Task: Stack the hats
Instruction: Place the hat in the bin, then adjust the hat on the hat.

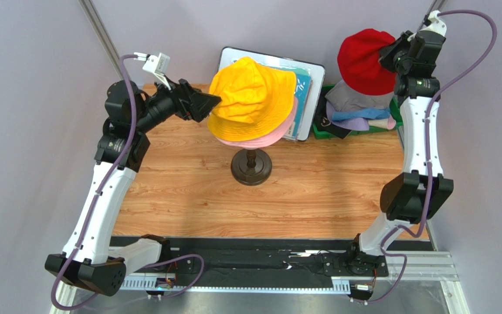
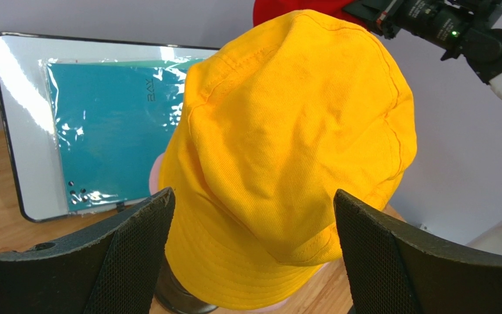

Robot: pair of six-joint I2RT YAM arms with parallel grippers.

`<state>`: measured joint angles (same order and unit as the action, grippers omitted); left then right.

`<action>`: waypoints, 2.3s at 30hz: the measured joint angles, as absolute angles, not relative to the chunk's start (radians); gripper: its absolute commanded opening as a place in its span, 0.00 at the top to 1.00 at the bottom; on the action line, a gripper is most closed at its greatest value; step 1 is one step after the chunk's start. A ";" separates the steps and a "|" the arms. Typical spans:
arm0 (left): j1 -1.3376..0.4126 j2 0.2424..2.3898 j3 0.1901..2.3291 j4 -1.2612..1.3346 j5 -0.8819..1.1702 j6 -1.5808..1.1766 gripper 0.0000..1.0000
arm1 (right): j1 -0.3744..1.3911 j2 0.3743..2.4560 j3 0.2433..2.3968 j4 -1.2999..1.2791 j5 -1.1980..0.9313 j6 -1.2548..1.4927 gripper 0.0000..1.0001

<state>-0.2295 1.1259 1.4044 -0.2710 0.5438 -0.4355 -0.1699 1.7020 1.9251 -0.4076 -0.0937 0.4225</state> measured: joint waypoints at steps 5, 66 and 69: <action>-0.229 1.126 1.394 -0.258 0.561 -0.435 0.05 | -0.206 1.808 1.926 -0.380 -0.089 0.452 0.00; -0.240 1.132 1.320 -0.076 0.655 -0.546 0.05 | 0.215 1.398 1.290 0.427 -0.841 1.060 0.90; -0.242 1.132 1.320 -0.073 0.658 -0.549 0.05 | 0.225 1.405 1.291 0.409 -0.835 1.050 1.00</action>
